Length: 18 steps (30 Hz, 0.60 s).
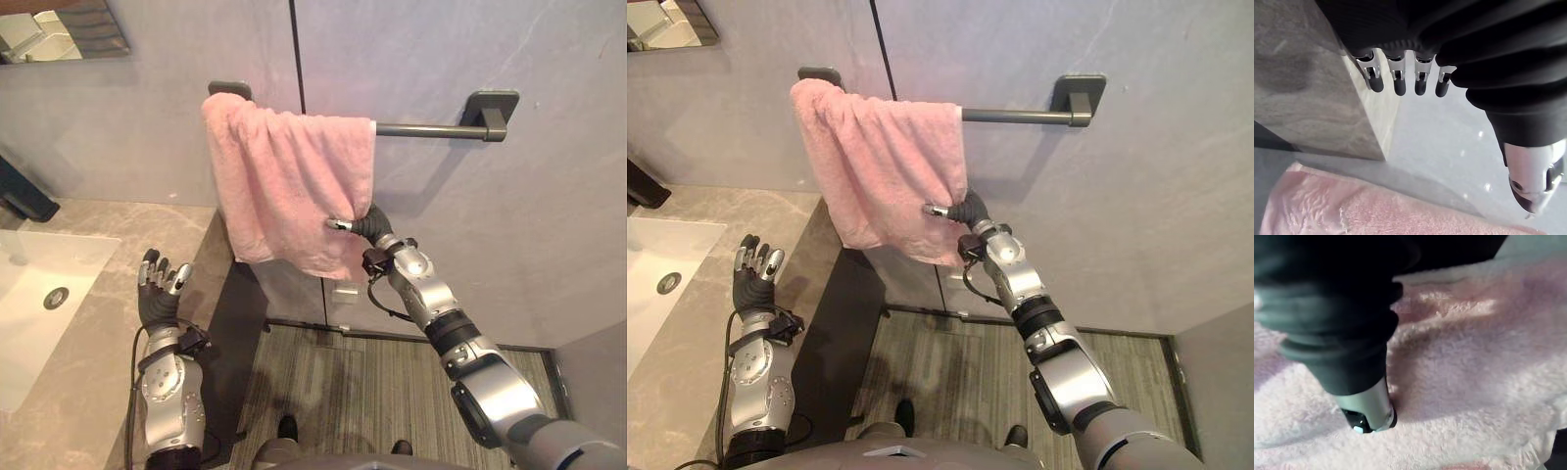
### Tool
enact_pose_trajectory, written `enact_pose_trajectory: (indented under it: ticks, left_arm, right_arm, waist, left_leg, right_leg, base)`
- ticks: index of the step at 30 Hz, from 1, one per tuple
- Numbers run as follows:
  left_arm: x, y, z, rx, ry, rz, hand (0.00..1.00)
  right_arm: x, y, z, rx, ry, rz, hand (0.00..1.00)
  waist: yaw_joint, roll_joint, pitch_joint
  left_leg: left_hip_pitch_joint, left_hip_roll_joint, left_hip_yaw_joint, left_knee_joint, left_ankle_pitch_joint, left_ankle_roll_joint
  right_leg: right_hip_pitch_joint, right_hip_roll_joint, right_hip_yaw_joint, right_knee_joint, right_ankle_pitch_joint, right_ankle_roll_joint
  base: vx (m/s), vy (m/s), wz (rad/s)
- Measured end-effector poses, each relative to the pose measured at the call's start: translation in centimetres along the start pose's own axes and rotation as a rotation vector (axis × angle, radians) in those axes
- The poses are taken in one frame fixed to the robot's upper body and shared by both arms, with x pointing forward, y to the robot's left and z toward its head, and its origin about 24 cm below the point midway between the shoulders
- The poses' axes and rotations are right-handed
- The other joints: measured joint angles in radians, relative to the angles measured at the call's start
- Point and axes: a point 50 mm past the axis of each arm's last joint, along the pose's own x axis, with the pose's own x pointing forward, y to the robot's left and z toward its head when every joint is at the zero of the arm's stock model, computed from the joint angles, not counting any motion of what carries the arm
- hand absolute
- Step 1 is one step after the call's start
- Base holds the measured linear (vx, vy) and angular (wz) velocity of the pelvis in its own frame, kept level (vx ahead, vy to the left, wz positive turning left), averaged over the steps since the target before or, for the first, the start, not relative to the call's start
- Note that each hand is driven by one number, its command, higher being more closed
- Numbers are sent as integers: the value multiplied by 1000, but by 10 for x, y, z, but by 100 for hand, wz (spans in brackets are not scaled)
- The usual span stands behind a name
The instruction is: Organize washtable
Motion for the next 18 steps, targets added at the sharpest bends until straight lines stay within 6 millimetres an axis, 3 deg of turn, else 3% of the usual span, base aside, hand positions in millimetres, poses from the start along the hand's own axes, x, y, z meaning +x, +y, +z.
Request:
enact_pose_trajectory:
  ticks: [11, 18]
  left_arm:
    - [2, -6, 1, 1, -3, -30, 0]
    - [27, -25, 22, 25, -101, -103, 0]
  right_arm:
    - [-3, -4, 0, 11, -6, -32, 100]
    - [-16, 2, -2, 73, -46, -22, 100]
  waist:
    - [-7, 0, 0]
    - [-24, 1, 0]
  left_leg:
    - [22, 0, 21, -4, -1, 0]
    - [46, 2, 54, -11, -2, 0]
  right_leg:
    - [12, 0, 22, 3, 0, 0]
    - [8, 1, 53, 9, 0, 0]
  base:
    - [-4, 3, -5]
    - [-3, 7, -12]
